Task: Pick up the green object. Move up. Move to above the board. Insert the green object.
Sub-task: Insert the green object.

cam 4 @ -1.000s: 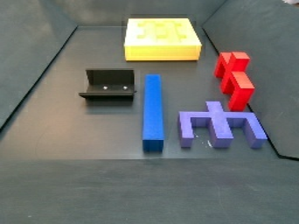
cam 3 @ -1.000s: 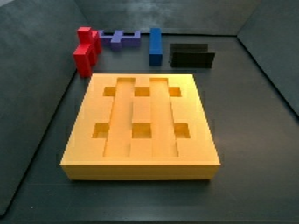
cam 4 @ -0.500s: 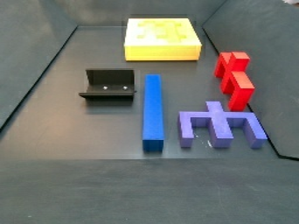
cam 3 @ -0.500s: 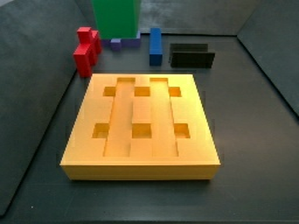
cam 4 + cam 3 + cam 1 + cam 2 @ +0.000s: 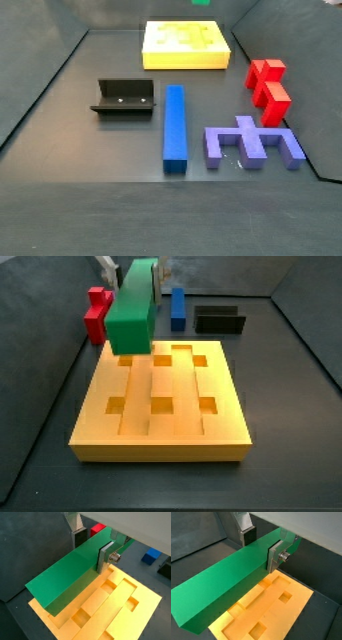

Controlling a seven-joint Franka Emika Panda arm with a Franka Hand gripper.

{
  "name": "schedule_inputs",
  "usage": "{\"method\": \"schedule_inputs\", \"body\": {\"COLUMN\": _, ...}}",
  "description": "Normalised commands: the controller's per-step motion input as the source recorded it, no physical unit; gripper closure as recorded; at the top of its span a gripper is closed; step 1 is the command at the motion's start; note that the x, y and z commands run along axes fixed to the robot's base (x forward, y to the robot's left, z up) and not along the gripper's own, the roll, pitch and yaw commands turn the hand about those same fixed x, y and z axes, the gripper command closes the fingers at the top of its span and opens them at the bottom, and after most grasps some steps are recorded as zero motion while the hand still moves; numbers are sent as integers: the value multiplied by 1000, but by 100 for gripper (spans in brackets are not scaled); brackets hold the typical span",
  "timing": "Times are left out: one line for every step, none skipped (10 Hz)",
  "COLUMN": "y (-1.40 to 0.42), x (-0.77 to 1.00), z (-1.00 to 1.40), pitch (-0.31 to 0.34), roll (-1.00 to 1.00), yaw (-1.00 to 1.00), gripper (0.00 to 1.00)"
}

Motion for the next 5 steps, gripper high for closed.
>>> {"method": "schedule_inputs", "body": {"y": -31, "x": 0, "z": -631, "pitch": 29, "roll": 14, "yaw": 0, "gripper": 100}}
{"method": "schedule_inputs", "body": {"y": -20, "x": 0, "z": -631, "pitch": 10, "roll": 0, "yaw": 0, "gripper": 100}}
{"method": "schedule_inputs", "body": {"y": -40, "x": 26, "z": -580, "pitch": 40, "roll": 90, "yaw": 60, "gripper": 100}}
{"method": "schedule_inputs", "body": {"y": -91, "x": 11, "z": -531, "pitch": 66, "roll": 177, "yaw": 131, "gripper": 100}}
{"method": "schedule_inputs", "body": {"y": -157, "x": 69, "z": -540, "pitch": 81, "roll": 166, "yaw": 126, "gripper": 100}}
